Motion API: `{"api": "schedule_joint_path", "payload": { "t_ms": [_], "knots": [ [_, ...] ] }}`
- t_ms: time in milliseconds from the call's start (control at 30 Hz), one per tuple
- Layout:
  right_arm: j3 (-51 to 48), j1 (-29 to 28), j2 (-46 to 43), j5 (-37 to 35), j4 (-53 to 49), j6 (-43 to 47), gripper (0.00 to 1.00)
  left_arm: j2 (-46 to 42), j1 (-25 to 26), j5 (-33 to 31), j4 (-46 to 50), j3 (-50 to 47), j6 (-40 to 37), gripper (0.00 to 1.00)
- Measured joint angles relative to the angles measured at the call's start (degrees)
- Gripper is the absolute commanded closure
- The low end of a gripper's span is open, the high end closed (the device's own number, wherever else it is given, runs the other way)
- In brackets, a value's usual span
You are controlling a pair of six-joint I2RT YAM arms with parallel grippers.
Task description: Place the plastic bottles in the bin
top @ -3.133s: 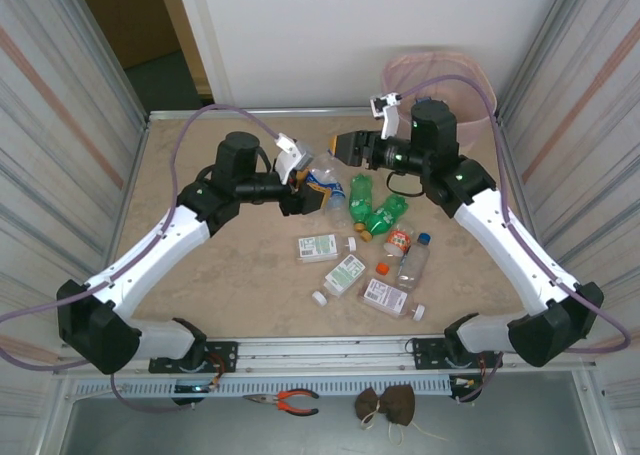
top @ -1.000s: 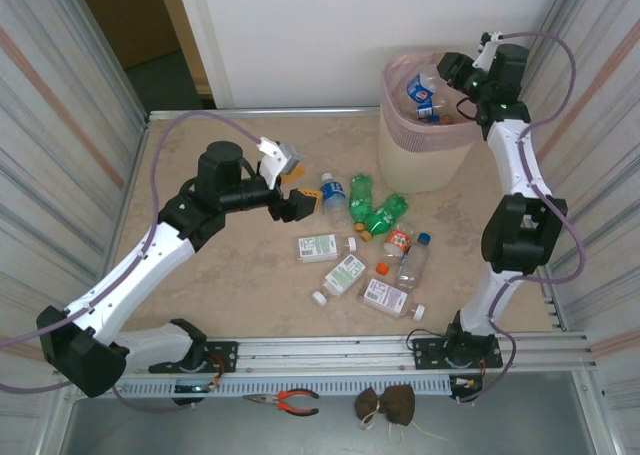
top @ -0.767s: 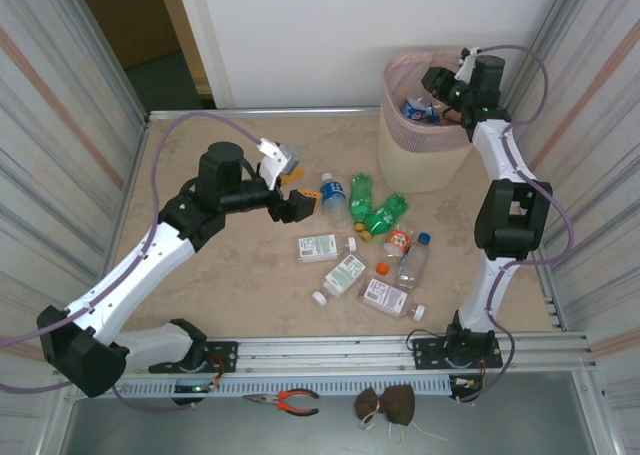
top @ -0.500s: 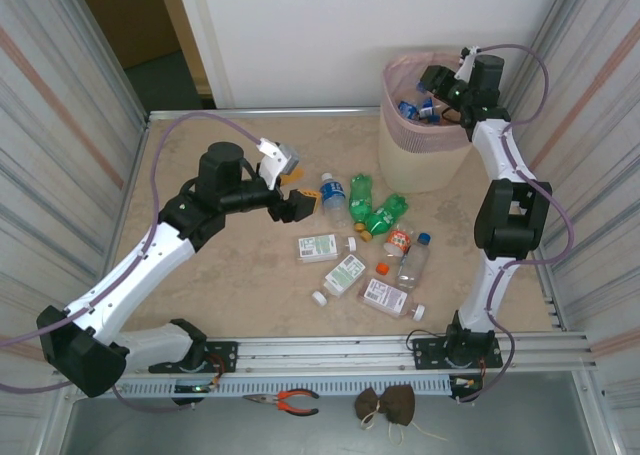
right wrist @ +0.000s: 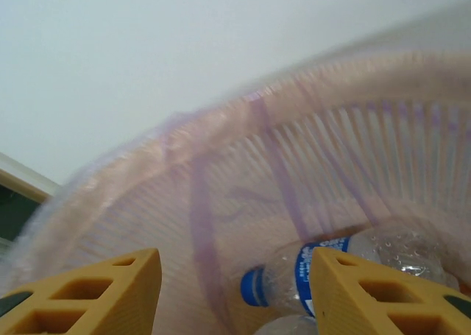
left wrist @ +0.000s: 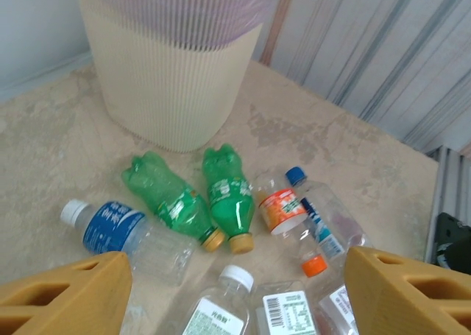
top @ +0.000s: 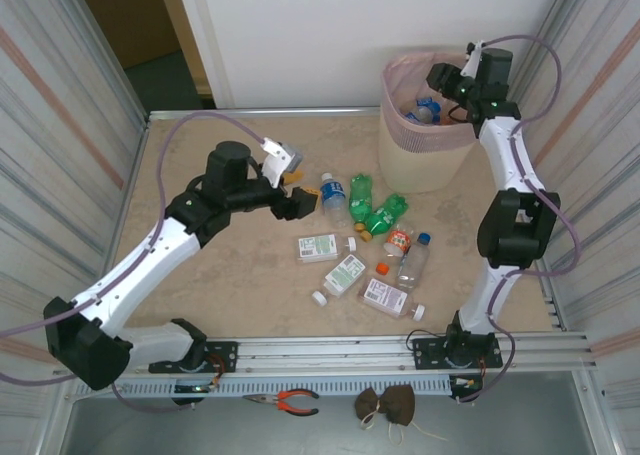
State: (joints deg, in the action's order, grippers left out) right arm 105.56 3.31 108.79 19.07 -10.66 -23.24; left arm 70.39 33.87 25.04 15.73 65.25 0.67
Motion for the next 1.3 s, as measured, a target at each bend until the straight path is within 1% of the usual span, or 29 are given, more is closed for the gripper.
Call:
{"api": "schedule_joint_path", "payload": {
  "t_ms": [200,267,333,400,467,533,700,800,900,1067,1300],
  "knots": [
    [-3.7,0.0,-10.4,0.0,-0.2,1.3,0.46,5.7,1.6,-6.7,3.6,3.0,4.2,0.26],
    [-5.8,0.0,-14.1,0.2,-0.4,1.5,0.46,7.9,2.2,-8.3,4.9,4.3,5.3,0.25],
    [-8.5,0.0,-17.9,0.2,-0.4,1.9,0.46,10.2,2.8,-8.9,6.4,5.6,5.7,0.23],
    [-11.1,0.1,-21.3,0.2,-0.6,2.4,0.46,12.1,3.3,-8.4,7.9,6.4,4.7,0.23],
    [-14.1,0.3,-24.5,0.2,-0.8,2.6,0.46,13.7,3.7,-7.5,9.7,6.8,1.6,0.23],
    [-17.4,0.8,-27.8,0.3,-1.2,2.8,0.45,15.4,4.2,-7.1,12.4,7.1,-3.5,0.22],
    [-23.3,2.6,-33.9,0.4,-2.5,2.8,0.45,19.1,5.1,-7.1,18.5,7.1,-18.4,0.18],
    [-26.5,3.5,-37.3,0.5,-2.9,2.8,0.44,19.7,5.2,-7.9,19.4,5.8,-26.9,0.14],
    [-29.3,3.9,-40.3,0.4,-3.0,2.8,0.44,20.3,5.1,-10.3,18.9,3.5,-33.6,0.1],
    [-31.7,4.5,-42.5,0.8,-3.4,2.8,0.45,25.7,4.9,-13.2,18.7,2.9,-39.5,0.09],
    [-34.4,4.7,-43.6,1.3,-4.2,2.8,0.44,30.8,5.1,-14.2,17.6,2.8,-41.2,0.08]
  ]
}}
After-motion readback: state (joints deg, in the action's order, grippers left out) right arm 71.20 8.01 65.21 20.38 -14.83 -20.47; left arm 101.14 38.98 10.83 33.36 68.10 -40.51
